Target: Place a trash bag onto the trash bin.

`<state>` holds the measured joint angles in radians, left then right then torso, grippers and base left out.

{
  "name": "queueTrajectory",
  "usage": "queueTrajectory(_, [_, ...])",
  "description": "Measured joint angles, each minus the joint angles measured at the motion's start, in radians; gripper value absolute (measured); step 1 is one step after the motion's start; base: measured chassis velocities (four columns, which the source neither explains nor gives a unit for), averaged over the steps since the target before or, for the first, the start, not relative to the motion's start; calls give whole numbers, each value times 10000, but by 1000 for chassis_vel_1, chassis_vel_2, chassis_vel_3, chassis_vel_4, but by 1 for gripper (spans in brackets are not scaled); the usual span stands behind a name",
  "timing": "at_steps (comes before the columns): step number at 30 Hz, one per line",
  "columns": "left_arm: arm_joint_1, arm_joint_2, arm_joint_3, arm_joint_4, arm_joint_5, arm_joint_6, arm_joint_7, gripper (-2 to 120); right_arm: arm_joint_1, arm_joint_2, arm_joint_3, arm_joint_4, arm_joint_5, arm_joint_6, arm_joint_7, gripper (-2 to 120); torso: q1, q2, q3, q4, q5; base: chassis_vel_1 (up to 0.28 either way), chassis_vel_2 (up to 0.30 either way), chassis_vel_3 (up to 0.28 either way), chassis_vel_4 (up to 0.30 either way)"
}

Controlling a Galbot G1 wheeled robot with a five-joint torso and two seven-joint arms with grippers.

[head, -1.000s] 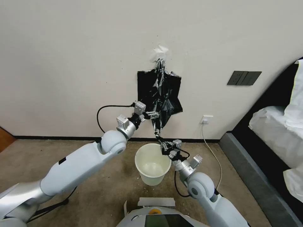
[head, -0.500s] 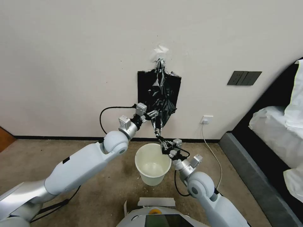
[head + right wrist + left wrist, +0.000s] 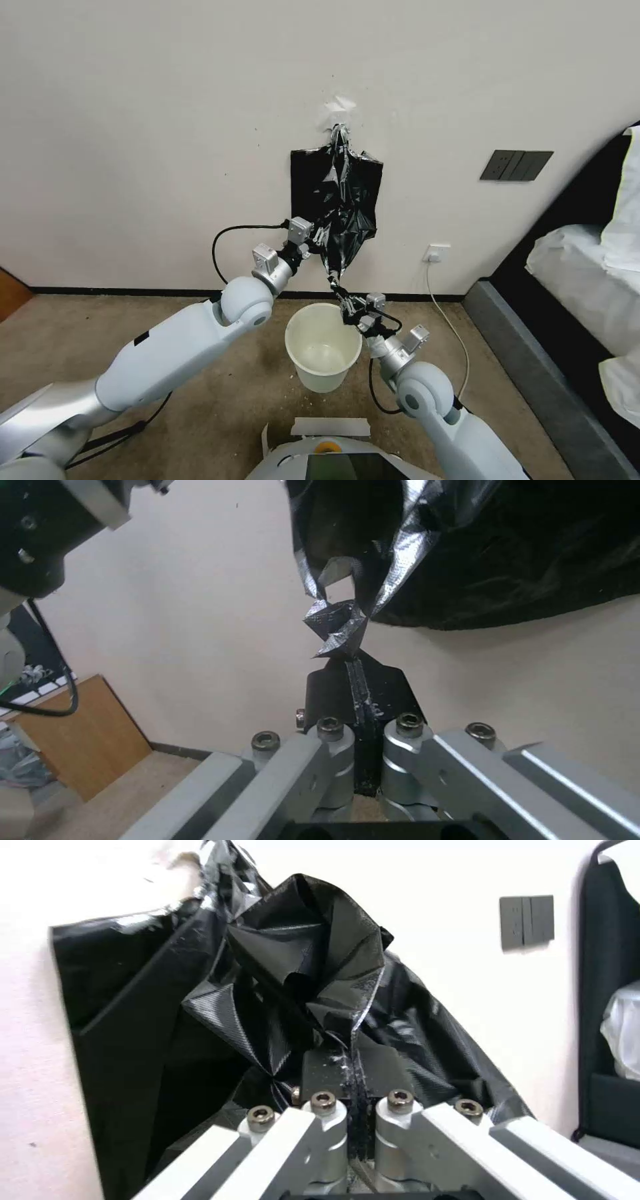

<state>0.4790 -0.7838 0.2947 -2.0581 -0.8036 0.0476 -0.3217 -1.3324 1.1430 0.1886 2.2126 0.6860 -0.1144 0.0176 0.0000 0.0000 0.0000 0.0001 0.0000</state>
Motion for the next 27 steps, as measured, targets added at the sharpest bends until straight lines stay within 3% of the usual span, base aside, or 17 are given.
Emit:
queueTrajectory(2, [125, 59, -171, -66, -67, -52, 0, 0, -29, 9, 60, 142, -58, -34, 120, 0, 0, 0, 0, 0, -1, 0, 0, 0, 0])
queueTrajectory(5, [382, 181, -519, -221, -267, -151, 3, 0, -141, -16, 192, 420, -299, -116, 374, 10, 0, 0, 0, 0, 0, 0, 0, 0, 0])
queueTrajectory(7, [618, 353, -887, -411, -463, -261, 10, 0, -376, -114, 433, 767, -766, -261, 657, 24, 0, 0, 0, 0, 0, 0, 0, 0, 0])
queueTrajectory(18, [981, 702, -1415, -845, -910, -415, 12, 0, -600, -978, 1234, 1889, -2161, -1106, 1273, 57, -1, 0, 0, -4, -2, 0, 0, 0, 0])
queueTrajectory(20, [1168, 803, -1566, -984, -973, -460, 22, 0, 383, -1826, 1235, 2105, -2066, -1880, 1533, 69, -1, 0, 0, -4, 3, 0, 0, 0, 0])
queueTrajectory(22, [1233, 841, -1608, -1027, -988, -482, 29, 0, 853, -2188, 1177, 2111, -1942, -2077, 1615, 72, -1, 0, 0, 0, 2, 0, 0, 0, 0])
queueTrajectory(25, [1376, 928, -1743, -1106, -1063, -540, 45, 0, 2436, -3350, 750, 2067, -1114, -2661, 1907, 86, -1, 0, 0, 4, 0, 0, 0, 0, 0])
queueTrajectory(26, [1335, 925, -1777, -1083, -1130, -559, 46, 0, 4504, -4472, -357, 1955, 262, -3177, 2393, 97, -1, 0, 1, -3, 0, 0, 0, 0, 0])
queueTrajectory(27, [1335, 925, -1777, -1083, -1130, -559, 46, 0, 4504, -4472, -357, 1955, 262, -3177, 2393, 97, -1, 0, 1, -3, 0, 0, 0, 0, 0])
